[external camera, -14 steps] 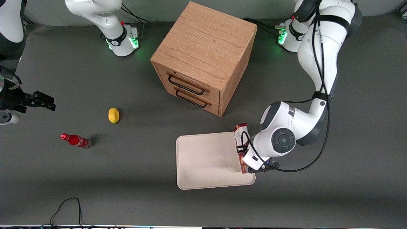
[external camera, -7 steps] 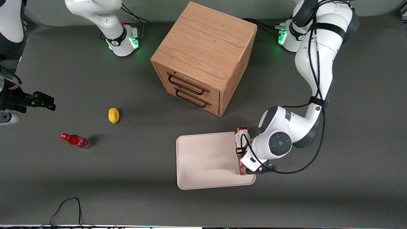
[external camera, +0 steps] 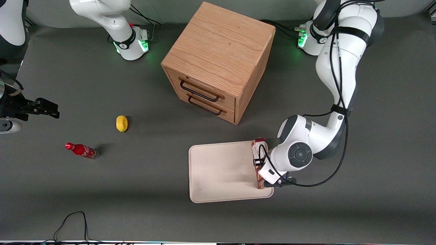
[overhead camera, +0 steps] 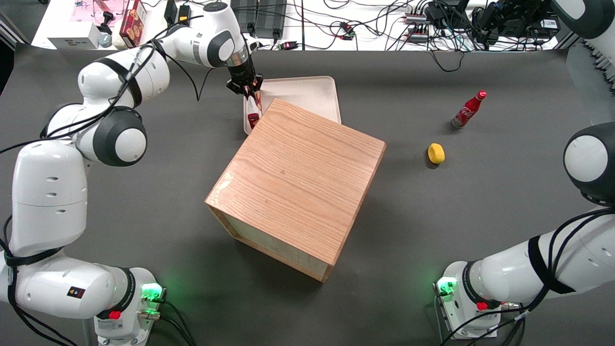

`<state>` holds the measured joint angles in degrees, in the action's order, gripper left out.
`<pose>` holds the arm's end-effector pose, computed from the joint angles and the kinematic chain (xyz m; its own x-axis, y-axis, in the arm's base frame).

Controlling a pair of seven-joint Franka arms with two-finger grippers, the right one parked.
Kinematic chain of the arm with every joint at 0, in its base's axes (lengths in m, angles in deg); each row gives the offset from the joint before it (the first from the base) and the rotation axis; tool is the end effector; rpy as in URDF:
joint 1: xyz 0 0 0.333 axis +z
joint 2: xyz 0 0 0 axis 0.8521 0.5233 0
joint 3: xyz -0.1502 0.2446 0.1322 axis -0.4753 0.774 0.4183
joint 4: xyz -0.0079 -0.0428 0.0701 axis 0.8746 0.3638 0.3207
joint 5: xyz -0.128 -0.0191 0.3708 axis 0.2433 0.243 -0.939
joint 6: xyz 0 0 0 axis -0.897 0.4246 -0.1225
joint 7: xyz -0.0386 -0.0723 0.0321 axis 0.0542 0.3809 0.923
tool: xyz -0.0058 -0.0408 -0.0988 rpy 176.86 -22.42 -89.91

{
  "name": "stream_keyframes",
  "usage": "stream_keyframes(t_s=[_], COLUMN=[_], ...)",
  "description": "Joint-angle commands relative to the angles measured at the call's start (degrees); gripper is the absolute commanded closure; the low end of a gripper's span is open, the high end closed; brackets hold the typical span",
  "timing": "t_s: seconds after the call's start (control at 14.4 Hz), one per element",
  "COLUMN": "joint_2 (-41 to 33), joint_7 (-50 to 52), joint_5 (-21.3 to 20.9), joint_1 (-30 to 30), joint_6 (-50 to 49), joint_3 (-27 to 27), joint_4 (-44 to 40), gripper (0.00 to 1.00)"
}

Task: Place red cookie box on tray
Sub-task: 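Lower the cookie box onto the tray and open the left gripper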

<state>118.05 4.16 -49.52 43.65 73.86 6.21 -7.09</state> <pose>0.6956 -0.3192 0.2596 0.9892 0.0926 -0.1132 0.1079 -0.9847 0.1368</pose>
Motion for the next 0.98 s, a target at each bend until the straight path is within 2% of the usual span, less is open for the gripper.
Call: stream_keyframes(t_s=[0.0,0.49,0.91], joint_2=[-0.5,-2.0,-18.9], joint_7=[-0.3,-0.8,-4.8], joint_5=[-0.7,-0.7,-0.8], joint_1=[0.0,1.9,9.6], joint_6=[0.5,-0.4,-9.6], joint_3=[0.2,0.1,0.0], joint_4=[0.8,0.9,13.4], gripper=[0.0,0.0,0.0])
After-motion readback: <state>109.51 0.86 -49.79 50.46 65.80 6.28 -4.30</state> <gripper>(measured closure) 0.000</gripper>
